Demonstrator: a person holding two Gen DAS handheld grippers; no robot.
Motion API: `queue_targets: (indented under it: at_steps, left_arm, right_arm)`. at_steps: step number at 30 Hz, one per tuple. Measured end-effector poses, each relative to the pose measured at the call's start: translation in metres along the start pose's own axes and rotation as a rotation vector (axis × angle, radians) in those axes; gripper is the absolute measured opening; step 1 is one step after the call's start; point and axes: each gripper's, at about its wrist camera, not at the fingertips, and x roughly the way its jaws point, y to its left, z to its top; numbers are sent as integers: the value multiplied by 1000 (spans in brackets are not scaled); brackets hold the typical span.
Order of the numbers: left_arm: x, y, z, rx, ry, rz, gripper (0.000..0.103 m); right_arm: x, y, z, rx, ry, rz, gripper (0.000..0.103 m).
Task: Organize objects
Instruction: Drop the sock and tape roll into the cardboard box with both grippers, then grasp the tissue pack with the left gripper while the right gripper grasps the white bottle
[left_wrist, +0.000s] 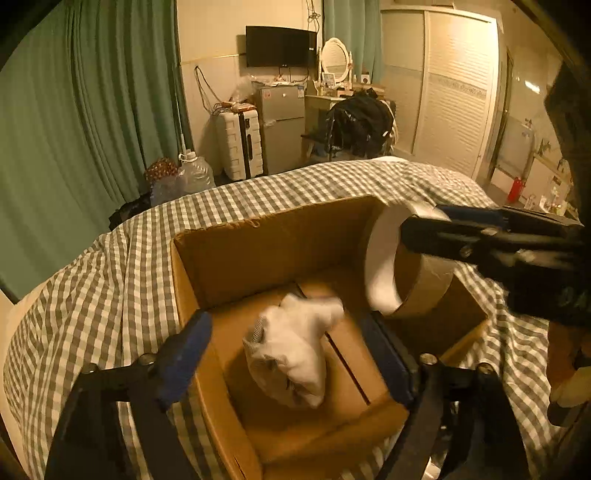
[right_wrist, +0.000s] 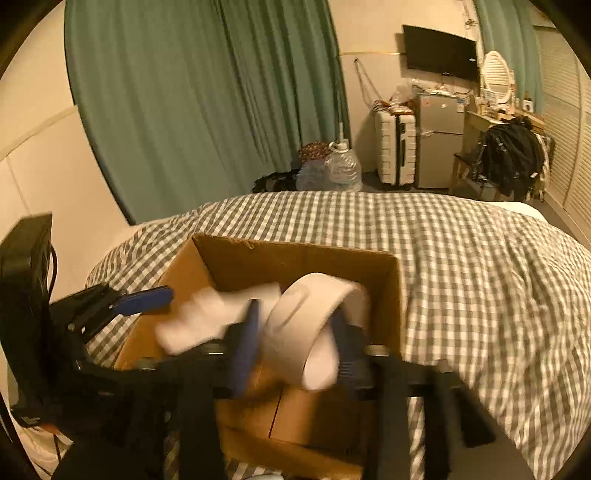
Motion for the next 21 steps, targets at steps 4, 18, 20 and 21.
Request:
queue_targets:
  at_steps: [4, 18, 20, 21]
  left_arm:
    - [-17, 4, -7, -27, -13, 5, 88]
    - [-61, -13, -58, -40, -7, 44, 89]
    - [-66, -24, -62, -19, -5, 37, 89]
    - [-67, -28, -67, -8, -2, 34, 89]
  right_arm:
    - [-28, 1, -3, 17, -48, -5, 58]
    - [-71, 11, -75, 41, 10, -118, 61]
    - [-70, 10, -89, 45, 42, -136, 61]
    - [-70, 10, -99, 48, 61, -145, 61]
